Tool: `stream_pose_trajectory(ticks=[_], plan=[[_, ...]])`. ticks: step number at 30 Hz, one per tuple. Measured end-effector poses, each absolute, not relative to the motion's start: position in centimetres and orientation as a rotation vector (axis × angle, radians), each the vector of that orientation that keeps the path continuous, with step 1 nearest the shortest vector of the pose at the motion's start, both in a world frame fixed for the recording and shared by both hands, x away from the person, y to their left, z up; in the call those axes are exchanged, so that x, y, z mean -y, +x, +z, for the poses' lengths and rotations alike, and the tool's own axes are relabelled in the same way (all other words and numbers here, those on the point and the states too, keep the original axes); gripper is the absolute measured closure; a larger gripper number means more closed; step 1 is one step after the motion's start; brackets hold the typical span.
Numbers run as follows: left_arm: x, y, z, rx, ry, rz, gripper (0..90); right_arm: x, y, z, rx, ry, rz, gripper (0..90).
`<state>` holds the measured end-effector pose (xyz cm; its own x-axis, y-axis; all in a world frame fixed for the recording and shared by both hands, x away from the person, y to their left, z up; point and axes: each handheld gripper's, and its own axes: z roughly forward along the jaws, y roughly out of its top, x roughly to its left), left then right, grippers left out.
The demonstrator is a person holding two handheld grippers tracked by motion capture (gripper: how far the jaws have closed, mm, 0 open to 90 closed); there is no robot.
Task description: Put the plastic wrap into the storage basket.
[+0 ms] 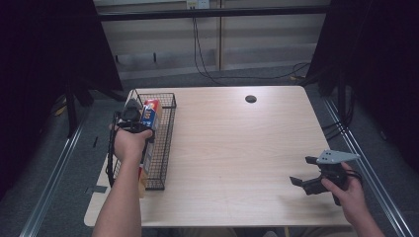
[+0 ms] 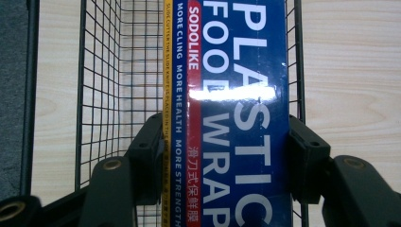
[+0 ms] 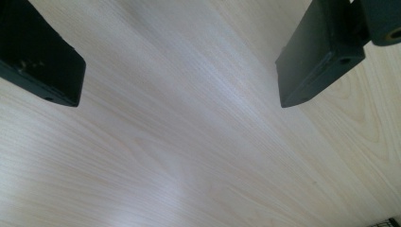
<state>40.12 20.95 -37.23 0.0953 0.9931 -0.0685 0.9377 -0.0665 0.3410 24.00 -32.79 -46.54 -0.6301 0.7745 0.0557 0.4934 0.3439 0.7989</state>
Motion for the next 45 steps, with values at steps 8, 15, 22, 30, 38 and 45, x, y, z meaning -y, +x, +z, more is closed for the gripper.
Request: stream_pose_trajectory(ticks=[8, 15, 22, 30, 38, 45], plan=[[-21.22, 40.19, -37.31, -1.914, 2.084, 0.263, 42.4, 32.71, 23.99, -46.57, -2.286, 1.126, 1.177, 1.9], [-21.33, 40.33, -37.33, -1.918, 2.087, 0.257, 42.4, 32.61, 24.0, -46.62, -2.291, 1.123, 1.177, 1.9], [-21.37, 40.57, -37.34, -1.922, 2.093, 0.26, 42.3, 32.61, 24.03, -46.68, -2.293, 1.117, 1.175, 1.9], [-21.31, 40.76, -37.49, -1.939, 2.089, 0.251, 42.3, 32.51, 24.03, -46.72, -2.296, 1.113, 1.17, 1.9], [-21.32, 40.99, -37.69, -1.944, 2.095, 0.252, 42.3, 32.46, 24.04, -46.79, -2.303, 1.108, 1.175, 1.9], [-21.33, 41.09, -37.96, -1.96, 2.088, 0.252, 42.1, 32.45, 24.04, -46.79, -2.301, 1.109, 1.174, 1.9]])
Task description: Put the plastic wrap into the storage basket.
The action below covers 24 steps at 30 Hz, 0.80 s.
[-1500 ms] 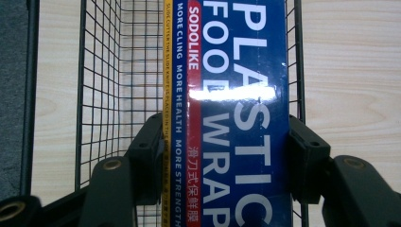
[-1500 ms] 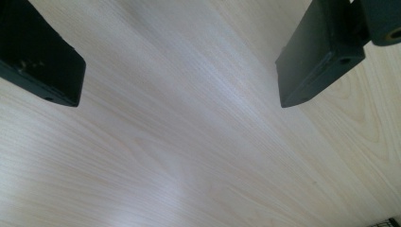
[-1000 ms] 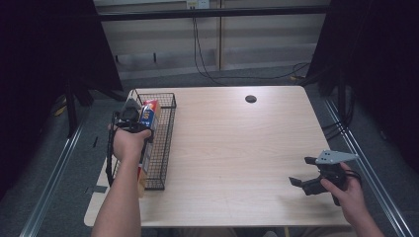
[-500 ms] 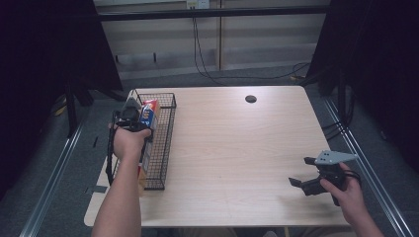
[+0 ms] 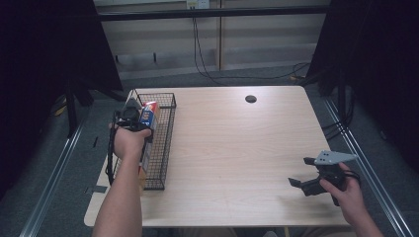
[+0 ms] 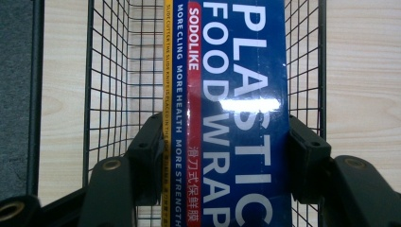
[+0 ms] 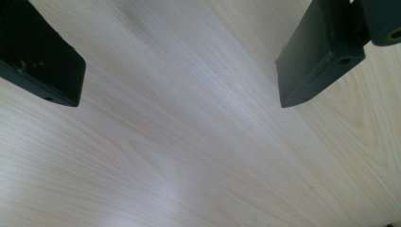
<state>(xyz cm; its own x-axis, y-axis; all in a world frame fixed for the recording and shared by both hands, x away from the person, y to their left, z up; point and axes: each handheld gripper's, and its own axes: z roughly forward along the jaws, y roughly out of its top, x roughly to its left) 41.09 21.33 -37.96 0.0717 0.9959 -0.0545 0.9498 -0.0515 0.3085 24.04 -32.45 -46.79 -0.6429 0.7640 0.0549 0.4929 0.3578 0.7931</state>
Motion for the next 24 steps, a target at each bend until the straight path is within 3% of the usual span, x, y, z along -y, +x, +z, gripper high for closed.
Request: stream_pose_trajectory(ticks=[24], plan=[[-21.85, 41.64, -39.03, -2.007, 2.086, 0.251, 41.7, 32.4, 24.01, -46.87, -2.308, 1.107, 1.165, 1.9]])
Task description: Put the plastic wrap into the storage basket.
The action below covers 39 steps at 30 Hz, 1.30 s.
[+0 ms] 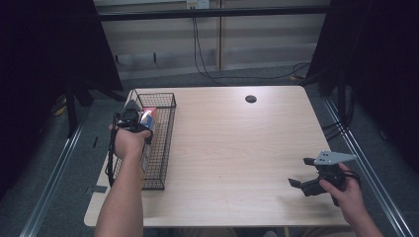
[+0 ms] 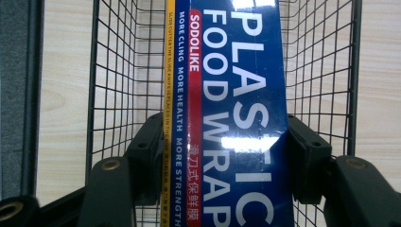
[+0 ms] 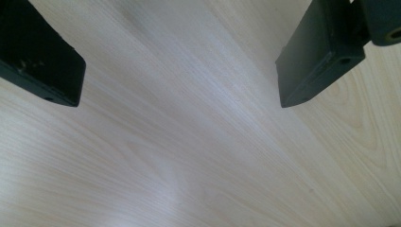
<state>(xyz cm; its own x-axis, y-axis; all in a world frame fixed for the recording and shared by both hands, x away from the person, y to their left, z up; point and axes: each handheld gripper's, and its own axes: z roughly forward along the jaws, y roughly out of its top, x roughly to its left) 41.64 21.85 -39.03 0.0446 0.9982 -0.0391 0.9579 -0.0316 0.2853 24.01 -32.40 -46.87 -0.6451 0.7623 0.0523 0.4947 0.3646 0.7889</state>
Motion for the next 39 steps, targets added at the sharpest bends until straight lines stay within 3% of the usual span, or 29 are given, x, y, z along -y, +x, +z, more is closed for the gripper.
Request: stream_pose_trajectory(ticks=[27, 39], plan=[[-21.9, 41.7, -40.0, -2.03, 2.073, 0.229, 41.0, 32.3, 24.0, -47.0, -2.317, 1.101, 1.168, 1.9], [-21.8, 41.3, -38.1, -1.997, 2.064, 0.262, 35.2, 32.4, 24.0, -46.9, -2.31, 1.098, 1.176, 1.9]])
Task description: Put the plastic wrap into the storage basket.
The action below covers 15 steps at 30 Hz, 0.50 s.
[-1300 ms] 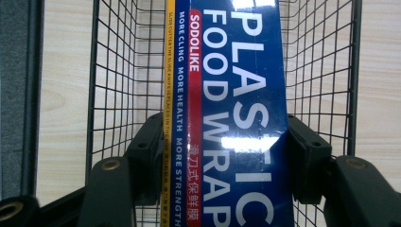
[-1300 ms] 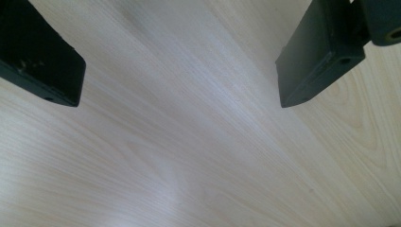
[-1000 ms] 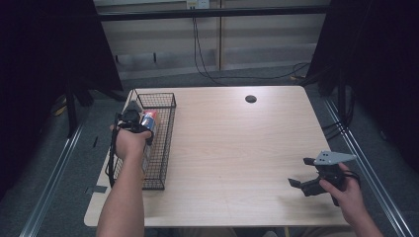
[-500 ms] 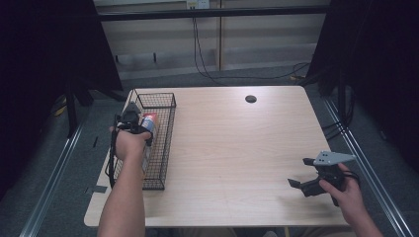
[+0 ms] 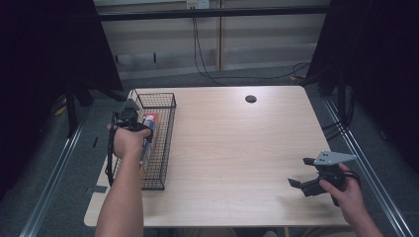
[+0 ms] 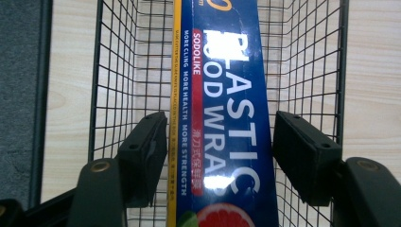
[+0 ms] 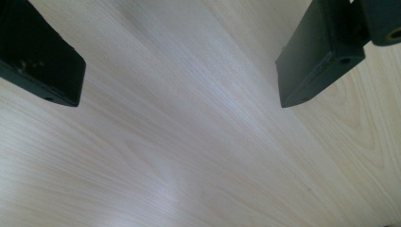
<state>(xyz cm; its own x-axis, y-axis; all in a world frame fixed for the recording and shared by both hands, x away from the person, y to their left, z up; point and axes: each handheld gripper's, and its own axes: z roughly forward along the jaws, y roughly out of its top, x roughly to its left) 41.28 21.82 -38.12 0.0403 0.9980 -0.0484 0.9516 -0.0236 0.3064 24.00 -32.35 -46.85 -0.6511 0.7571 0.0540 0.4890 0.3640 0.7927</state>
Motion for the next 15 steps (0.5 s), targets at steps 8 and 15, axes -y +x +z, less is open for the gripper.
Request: stream_pose_trajectory(ticks=[8, 15], plan=[[-21.67, 40.91, -37.45, -1.996, 2.036, 0.275, 29.2, 32.27, 23.98, -46.75, -2.307, 1.103, 1.174, 1.9], [-21.53, 40.71, -37.23, -1.98, 2.018, 0.268, 21.5, 32.39, 24.19, -46.72, -2.298, 1.107, 1.183, 1.9]])
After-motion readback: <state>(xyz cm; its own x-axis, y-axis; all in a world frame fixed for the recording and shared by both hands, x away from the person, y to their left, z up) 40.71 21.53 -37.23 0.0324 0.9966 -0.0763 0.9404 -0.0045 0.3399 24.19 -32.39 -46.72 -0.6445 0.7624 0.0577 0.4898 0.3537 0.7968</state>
